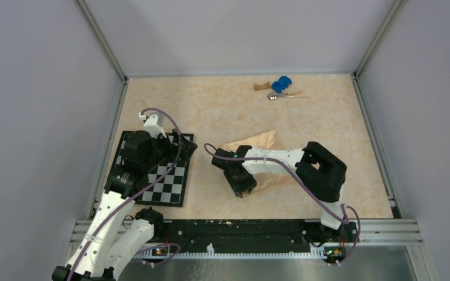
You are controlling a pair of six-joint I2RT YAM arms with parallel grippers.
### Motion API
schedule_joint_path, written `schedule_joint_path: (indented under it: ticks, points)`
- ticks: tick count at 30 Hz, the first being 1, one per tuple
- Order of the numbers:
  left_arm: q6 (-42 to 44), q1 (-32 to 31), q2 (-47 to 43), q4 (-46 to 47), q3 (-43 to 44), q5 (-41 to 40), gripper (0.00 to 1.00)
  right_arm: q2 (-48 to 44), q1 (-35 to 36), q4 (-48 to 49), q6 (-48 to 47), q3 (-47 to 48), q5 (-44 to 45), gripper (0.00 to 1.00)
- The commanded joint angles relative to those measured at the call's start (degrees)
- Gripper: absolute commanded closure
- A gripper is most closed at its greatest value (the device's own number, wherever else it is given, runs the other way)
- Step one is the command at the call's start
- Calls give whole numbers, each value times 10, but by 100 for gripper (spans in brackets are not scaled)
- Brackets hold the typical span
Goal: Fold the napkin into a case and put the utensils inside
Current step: Pick up the lower triangle-folded napkin from the center of the board.
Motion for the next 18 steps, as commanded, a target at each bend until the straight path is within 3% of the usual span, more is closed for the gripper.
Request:
schedule_joint_path:
  ticks: [1, 8, 14, 18]
  points:
    - [6, 3, -16, -2, 5, -6, 9, 43, 8, 35, 20, -23, 46, 63]
    - [-5, 3, -11, -1, -15, 0, 9, 5, 8, 79, -1, -46, 64, 98]
    - [-72, 3, 21, 22, -54, -32, 8, -94, 0, 141, -21, -83, 12, 100]
    - [-152, 2, 95, 82, -75, 36, 7, -183, -36, 219, -5, -161, -73, 100]
